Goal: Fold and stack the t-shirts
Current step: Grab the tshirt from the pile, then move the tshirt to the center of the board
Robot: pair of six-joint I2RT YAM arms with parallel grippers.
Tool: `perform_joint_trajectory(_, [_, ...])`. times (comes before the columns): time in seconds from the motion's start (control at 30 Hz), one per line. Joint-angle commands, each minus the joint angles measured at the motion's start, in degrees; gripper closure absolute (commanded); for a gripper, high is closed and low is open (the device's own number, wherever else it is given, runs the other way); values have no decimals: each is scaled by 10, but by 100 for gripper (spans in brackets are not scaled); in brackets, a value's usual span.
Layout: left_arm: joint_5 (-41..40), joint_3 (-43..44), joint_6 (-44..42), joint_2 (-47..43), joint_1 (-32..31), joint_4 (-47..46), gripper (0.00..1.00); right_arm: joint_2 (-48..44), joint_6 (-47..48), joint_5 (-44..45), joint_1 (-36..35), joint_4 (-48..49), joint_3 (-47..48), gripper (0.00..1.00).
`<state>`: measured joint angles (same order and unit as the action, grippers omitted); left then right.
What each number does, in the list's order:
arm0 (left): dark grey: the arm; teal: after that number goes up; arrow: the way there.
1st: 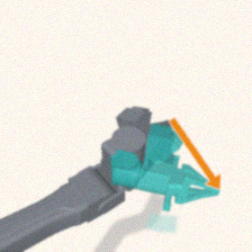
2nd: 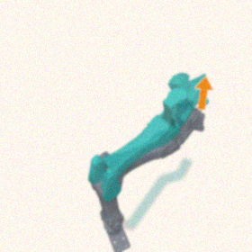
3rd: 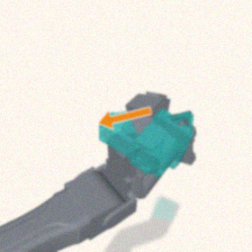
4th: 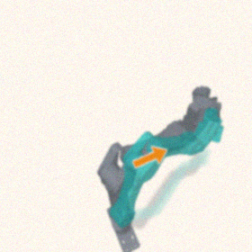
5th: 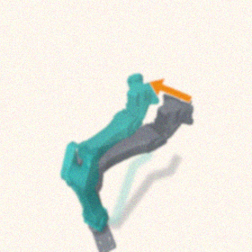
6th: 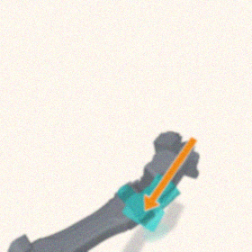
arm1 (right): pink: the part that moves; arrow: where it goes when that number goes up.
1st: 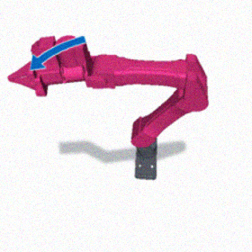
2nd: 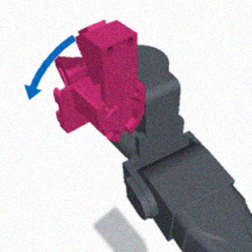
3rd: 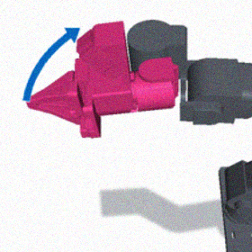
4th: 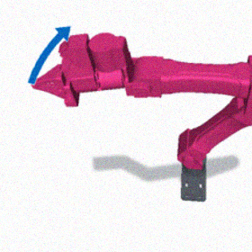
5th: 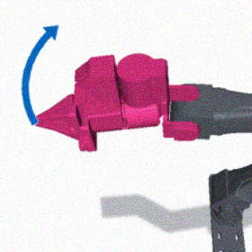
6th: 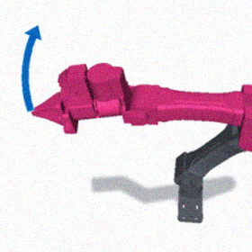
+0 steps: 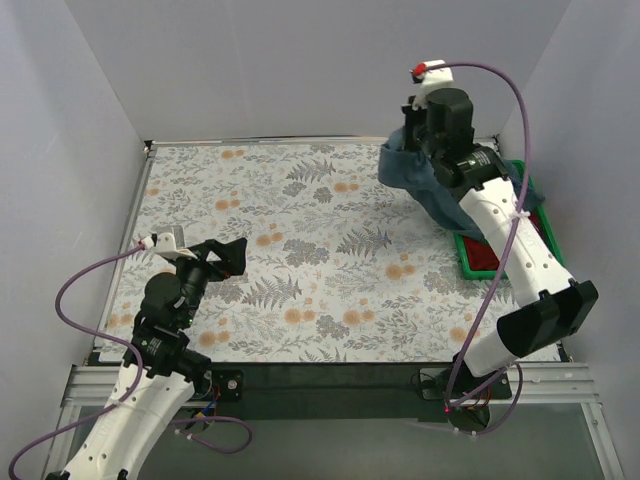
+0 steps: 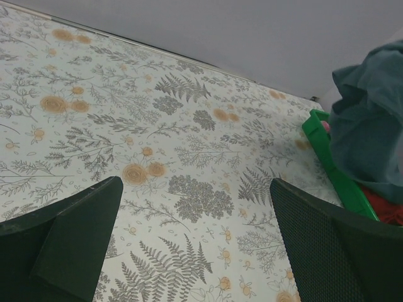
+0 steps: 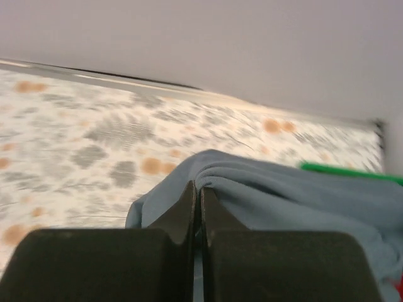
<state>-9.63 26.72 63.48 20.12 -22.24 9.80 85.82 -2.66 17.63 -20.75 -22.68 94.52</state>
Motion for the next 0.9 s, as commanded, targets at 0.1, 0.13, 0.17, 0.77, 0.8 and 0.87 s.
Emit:
perform_joint_trajectory(0.1, [1, 2, -7, 18, -2, -2, 2, 48, 52, -122, -162, 33, 165, 99])
perform_joint_trajectory(0.13, [1, 2, -6, 20, -1, -3, 2, 50, 53, -135, -179, 41, 174, 99])
perform_joint_trajectory(0.17, [1, 2, -6, 22, -1, -1, 2, 50, 52, -150, -184, 51, 180, 99])
perform_joint_trajectory(0.77, [22, 10, -3, 76, -1, 10, 2, -130, -113, 79, -111, 131, -319, 82])
perform_joint_trajectory(0.8, [22, 11, 0, 90, -1, 14, 2, -134, -141, 77, -88, 96, -339, 77])
perform_joint_trajectory(0.87, [24, 17, 5, 105, -2, 20, 2, -139, -186, 32, -19, 72, -376, 61])
